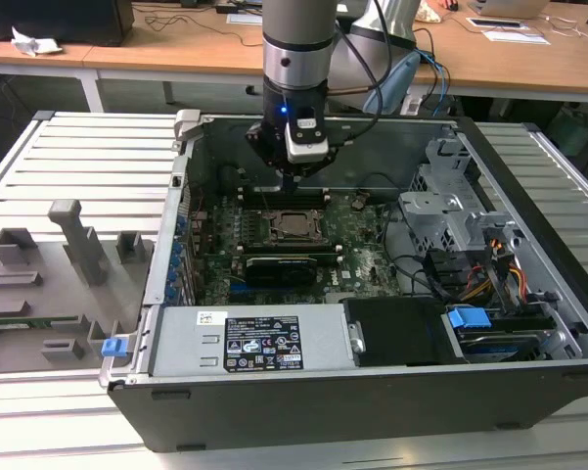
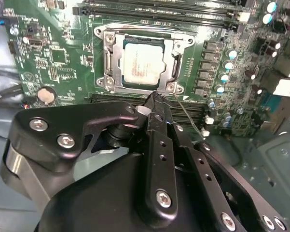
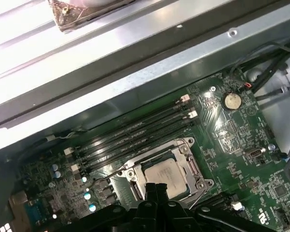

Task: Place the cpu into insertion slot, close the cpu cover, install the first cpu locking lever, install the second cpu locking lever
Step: 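Install the first cpu locking lever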

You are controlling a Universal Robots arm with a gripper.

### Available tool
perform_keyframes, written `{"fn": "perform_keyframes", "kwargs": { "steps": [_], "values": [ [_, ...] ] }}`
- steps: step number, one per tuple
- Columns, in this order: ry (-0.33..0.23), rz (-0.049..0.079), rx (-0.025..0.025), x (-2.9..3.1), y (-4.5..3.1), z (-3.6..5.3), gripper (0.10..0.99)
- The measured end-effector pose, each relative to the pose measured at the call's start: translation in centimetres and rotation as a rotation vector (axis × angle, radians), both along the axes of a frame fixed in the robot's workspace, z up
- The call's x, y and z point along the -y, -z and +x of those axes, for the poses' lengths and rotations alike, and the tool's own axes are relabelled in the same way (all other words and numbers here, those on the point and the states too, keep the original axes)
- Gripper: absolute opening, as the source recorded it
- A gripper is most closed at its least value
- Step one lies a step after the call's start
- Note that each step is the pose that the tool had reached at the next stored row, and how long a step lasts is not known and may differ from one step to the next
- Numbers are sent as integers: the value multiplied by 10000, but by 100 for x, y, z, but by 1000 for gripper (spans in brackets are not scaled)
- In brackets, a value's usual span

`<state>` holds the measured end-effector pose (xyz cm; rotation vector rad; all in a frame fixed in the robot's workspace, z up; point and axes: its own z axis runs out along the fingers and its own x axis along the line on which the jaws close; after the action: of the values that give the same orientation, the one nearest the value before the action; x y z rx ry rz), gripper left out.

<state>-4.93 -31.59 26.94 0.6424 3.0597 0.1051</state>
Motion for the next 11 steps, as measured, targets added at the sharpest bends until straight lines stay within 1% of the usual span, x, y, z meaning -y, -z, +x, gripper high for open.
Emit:
{"fn": "perform_keyframes", "kwargs": {
  "steps": [5, 9, 10, 11],
  "values": [
    [-689, -1, 0, 0, 0, 0, 106],
    [-1377, -2, -1, 0, -1, 0, 106],
    [-1630, -1, -1, 0, 0, 0, 106],
    [-2086, -1, 0, 0, 0, 0, 106]
  ]
}}
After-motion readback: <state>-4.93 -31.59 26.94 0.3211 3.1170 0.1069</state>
